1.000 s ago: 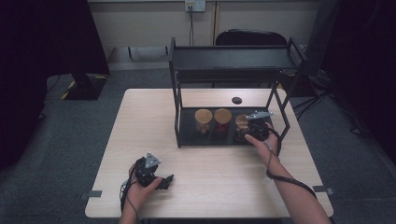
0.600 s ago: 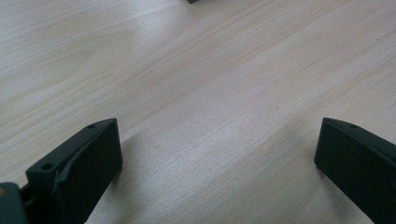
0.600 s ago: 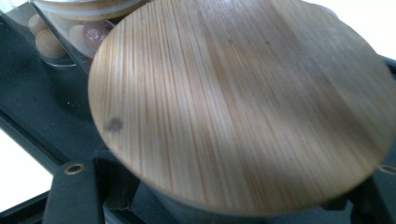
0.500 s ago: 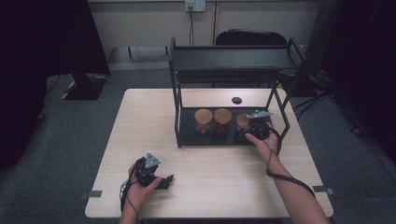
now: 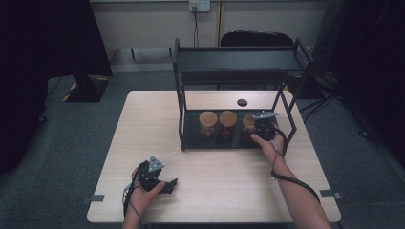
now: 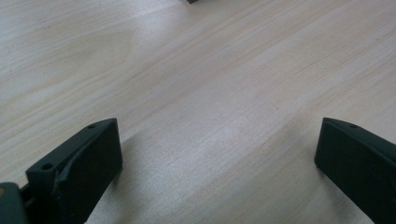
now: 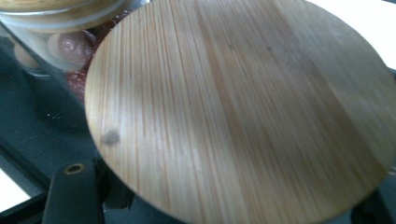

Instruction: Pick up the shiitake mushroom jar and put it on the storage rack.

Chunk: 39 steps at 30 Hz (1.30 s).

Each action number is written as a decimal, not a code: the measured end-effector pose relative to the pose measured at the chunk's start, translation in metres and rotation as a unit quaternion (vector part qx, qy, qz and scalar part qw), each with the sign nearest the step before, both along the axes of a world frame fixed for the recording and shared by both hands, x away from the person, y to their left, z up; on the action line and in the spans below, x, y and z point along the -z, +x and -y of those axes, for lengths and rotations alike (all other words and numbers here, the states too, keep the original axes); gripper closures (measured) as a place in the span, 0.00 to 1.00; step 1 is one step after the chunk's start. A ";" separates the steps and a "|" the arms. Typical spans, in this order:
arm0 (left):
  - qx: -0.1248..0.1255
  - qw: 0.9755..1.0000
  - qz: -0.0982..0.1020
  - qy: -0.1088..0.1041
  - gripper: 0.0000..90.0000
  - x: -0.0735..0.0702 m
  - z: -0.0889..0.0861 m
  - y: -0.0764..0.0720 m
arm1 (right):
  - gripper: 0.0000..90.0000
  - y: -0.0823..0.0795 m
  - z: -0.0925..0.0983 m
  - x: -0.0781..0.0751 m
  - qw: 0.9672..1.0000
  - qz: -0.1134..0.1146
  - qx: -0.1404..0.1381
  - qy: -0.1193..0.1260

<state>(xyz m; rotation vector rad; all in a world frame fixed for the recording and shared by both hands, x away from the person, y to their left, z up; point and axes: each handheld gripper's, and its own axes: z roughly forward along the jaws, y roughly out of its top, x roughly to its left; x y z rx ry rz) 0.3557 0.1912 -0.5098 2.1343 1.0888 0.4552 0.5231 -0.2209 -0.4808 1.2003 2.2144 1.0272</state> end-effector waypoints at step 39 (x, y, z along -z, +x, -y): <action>0.000 1.000 0.000 0.001 0.00 0.000 0.000 0.000 | 0.03 -0.004 0.002 -0.006 0.999 -0.025 0.032 0.015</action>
